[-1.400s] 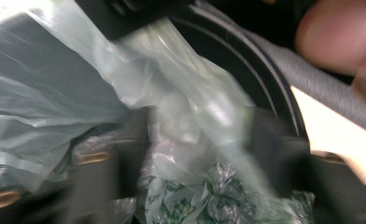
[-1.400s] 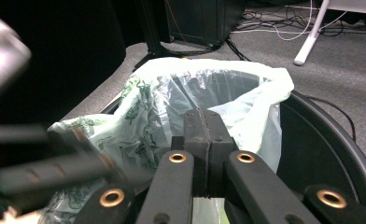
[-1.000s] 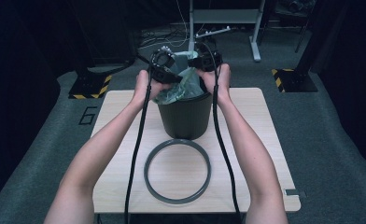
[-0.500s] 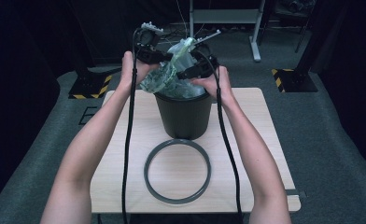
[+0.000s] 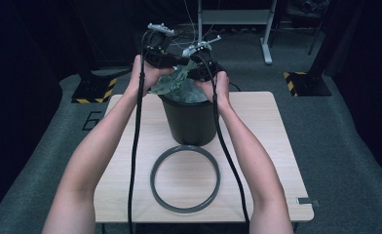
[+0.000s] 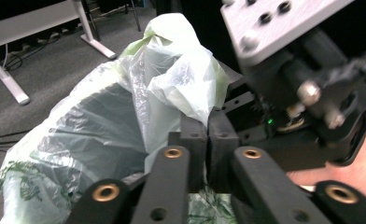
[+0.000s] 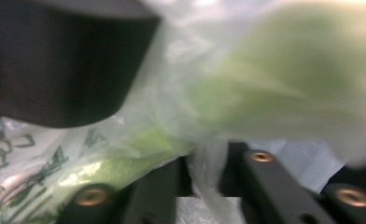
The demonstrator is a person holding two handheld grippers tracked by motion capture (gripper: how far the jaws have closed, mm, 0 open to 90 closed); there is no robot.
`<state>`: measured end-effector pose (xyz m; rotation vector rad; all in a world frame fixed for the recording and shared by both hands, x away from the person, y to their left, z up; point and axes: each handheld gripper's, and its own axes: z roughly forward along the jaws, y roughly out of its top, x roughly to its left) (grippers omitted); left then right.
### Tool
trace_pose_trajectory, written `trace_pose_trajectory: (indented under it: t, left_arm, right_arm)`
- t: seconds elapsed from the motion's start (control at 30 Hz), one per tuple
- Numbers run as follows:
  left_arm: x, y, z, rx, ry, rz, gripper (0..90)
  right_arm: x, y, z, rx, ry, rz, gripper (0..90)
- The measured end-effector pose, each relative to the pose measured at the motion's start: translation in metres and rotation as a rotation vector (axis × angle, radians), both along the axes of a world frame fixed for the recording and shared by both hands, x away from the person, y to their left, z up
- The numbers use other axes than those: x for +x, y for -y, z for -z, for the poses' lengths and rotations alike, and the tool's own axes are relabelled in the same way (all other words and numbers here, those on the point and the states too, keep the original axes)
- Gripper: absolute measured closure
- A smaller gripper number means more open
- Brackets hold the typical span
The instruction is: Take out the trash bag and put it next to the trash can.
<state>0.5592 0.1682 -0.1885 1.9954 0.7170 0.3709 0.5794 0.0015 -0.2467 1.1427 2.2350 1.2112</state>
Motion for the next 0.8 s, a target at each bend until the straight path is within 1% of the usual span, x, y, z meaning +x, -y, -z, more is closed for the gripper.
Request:
trace_pose_trajectory:
  t: [0.03, 0.07, 0.13, 0.17, 0.2, 0.23, 0.3, 0.33, 0.4, 0.5, 0.53, 0.6, 0.67, 0.77, 0.8]
  left_arm:
    - [0.000, -0.002, 0.001, -0.007, -0.006, -0.005, 80.7]
    - [0.001, -0.004, 0.002, -0.017, -0.017, -0.006, 75.1]
    - [0.000, -0.008, 0.003, -0.026, -0.030, -0.025, 63.9]
    - [-0.001, -0.009, 0.004, -0.032, -0.035, -0.023, 58.3]
    - [-0.003, -0.010, 0.004, -0.029, -0.029, -0.029, 55.5]
    - [-0.005, -0.011, 0.005, -0.025, -0.023, -0.040, 50.6]
    - [-0.010, -0.012, 0.004, -0.031, -0.021, -0.040, 45.6]
    - [-0.012, -0.013, 0.004, -0.032, -0.015, -0.039, 44.1]
    - [-0.017, -0.013, 0.002, -0.043, -0.018, -0.024, 42.9]
    - [-0.024, -0.010, 0.001, -0.039, -0.025, 0.011, 42.0]
    - [-0.027, -0.008, 0.002, -0.031, -0.032, 0.024, 42.0]
    - [-0.031, -0.004, 0.005, -0.033, -0.052, 0.065, 41.8]
    - [-0.034, 0.002, 0.011, -0.021, -0.085, 0.111, 42.8]
    - [-0.034, 0.009, 0.025, 0.033, -0.135, 0.145, 44.0]
    - [-0.032, 0.011, 0.031, 0.057, -0.156, 0.142, 44.3]
  right_arm:
    - [0.001, 0.002, 0.000, 0.020, -0.015, 0.005, 89.5]
    - [0.001, 0.003, 0.000, 0.028, -0.019, 0.011, 89.8]
    - [0.002, 0.007, -0.001, 0.050, -0.030, 0.026, 89.9]
    - [0.002, 0.010, -0.002, 0.065, -0.030, 0.042, 89.9]
    - [0.002, 0.012, -0.002, 0.078, -0.032, 0.054, 89.9]
    - [0.003, 0.016, -0.003, 0.094, -0.034, 0.064, 89.9]
    - [0.004, 0.022, -0.005, 0.120, -0.037, 0.094, 89.9]
    - [0.005, 0.024, -0.006, 0.129, -0.039, 0.104, 89.9]
    - [0.006, 0.029, -0.008, 0.143, -0.040, 0.132, 89.9]
    - [0.008, 0.034, -0.011, 0.161, -0.040, 0.160, 89.9]
    - [0.009, 0.035, -0.011, 0.164, -0.040, 0.168, 89.9]
    - [0.010, 0.037, -0.012, 0.170, -0.042, 0.183, 89.9]
    - [0.011, 0.037, -0.013, 0.171, -0.039, 0.191, 89.9]
    - [0.010, 0.036, -0.016, 0.180, -0.032, 0.192, 89.9]
    - [0.010, 0.036, -0.017, 0.181, -0.028, 0.192, 89.8]
